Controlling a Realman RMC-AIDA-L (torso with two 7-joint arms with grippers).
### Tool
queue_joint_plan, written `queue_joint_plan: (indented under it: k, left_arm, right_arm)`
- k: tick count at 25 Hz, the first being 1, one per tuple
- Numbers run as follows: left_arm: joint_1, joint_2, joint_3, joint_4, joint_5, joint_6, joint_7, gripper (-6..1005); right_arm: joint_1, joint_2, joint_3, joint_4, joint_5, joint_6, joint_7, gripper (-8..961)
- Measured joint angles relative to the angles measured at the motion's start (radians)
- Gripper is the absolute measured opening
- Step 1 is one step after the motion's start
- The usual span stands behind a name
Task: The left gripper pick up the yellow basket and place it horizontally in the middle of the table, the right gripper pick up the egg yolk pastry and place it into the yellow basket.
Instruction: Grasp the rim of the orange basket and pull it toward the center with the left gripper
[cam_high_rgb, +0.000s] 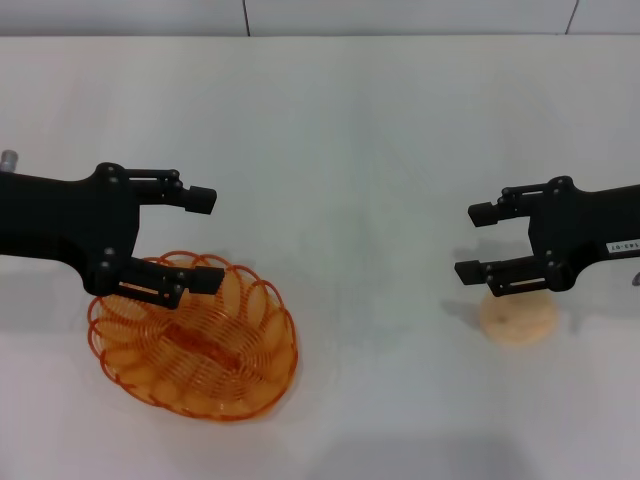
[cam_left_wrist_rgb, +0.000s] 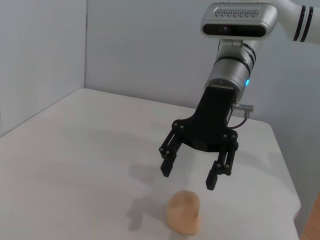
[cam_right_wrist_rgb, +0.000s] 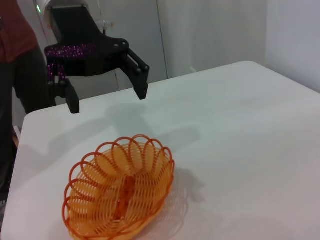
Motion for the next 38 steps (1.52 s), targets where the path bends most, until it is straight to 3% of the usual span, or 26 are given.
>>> queue_joint_plan:
  k: [16,26,31,38]
  left_arm:
    - [-0.006,0.009,0.000,0.000,0.023,-0.017,-0.042,887]
    - [-0.023,0.031,0.000,0.098,0.195,-0.060,-0.312,888]
    - [-0.040,0.058,-0.007,0.108,0.245,-0.045,-0.454,888]
    - [-0.082,0.062,-0.071,0.116,0.418,-0.063,-0.633,888]
  right_arm:
    - [0.000,0.000,0.004,0.000,0.005,0.007,0.000,723]
    - [-0.002,0.002,0.006,0.000,0.033,0.013,0.003,723]
    - [-0.002,0.002,0.006,0.000,0.042,0.015,0.003,723]
    - [-0.002,0.002,0.007,0.000,0.050,0.015,0.003,724]
